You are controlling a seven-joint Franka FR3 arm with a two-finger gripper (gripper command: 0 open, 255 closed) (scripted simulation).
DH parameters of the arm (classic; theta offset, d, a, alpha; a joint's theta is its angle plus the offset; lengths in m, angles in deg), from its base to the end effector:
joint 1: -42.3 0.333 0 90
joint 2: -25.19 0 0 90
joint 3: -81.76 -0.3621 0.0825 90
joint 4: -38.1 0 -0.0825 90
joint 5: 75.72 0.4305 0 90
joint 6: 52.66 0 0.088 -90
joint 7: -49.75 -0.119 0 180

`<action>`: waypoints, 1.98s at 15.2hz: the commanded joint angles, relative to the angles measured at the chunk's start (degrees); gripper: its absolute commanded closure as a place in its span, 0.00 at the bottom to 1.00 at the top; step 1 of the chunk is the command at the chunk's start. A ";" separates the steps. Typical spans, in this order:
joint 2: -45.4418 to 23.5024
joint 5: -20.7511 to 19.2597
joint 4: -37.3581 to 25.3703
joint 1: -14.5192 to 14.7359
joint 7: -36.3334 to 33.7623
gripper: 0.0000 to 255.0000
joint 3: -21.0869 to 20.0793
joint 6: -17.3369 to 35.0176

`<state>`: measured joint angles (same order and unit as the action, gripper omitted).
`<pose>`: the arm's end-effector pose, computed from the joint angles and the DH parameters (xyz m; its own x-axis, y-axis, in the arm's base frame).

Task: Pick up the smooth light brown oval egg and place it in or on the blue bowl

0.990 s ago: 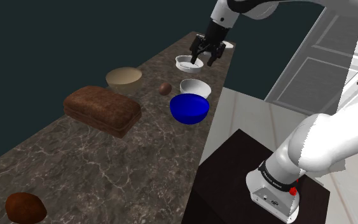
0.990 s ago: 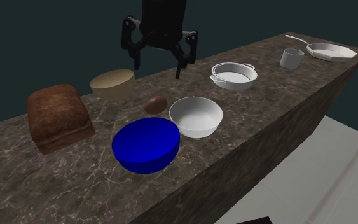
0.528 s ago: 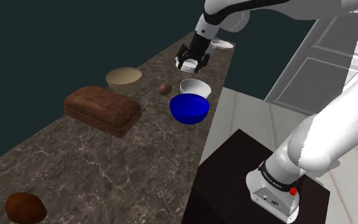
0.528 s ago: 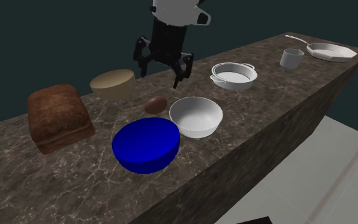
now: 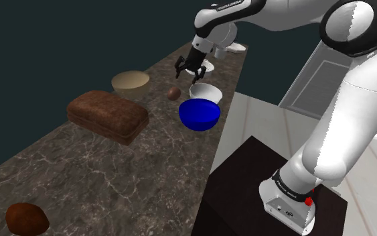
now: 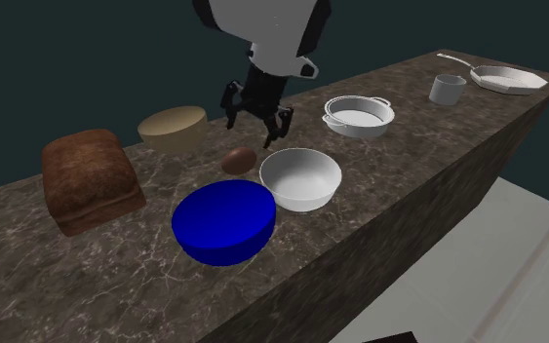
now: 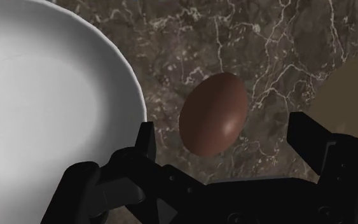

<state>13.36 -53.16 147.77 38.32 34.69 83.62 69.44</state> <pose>0.6553 -0.0453 0.4013 0.8442 -0.5255 -0.1054 -0.5305 -0.7913 -0.3041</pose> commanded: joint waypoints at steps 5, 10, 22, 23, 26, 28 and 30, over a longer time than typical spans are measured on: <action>-13.64 5.34 -10.88 -1.78 -1.40 0.00 -0.29 0.23; -15.55 6.05 -10.10 -1.20 -0.98 0.00 -0.88 3.09; -16.68 6.39 -9.95 -0.91 -0.82 1.00 -1.21 4.47; -16.71 6.38 -10.00 -0.92 -0.83 1.00 -1.20 4.45; -16.71 6.36 -10.08 -0.91 -0.87 1.00 -1.20 4.38; -16.70 6.35 -10.09 -0.90 -0.90 1.00 -1.20 4.36; -16.68 6.34 -10.09 -0.90 -0.92 1.00 -1.20 4.34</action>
<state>-3.26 -46.80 137.62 37.43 33.78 82.41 73.84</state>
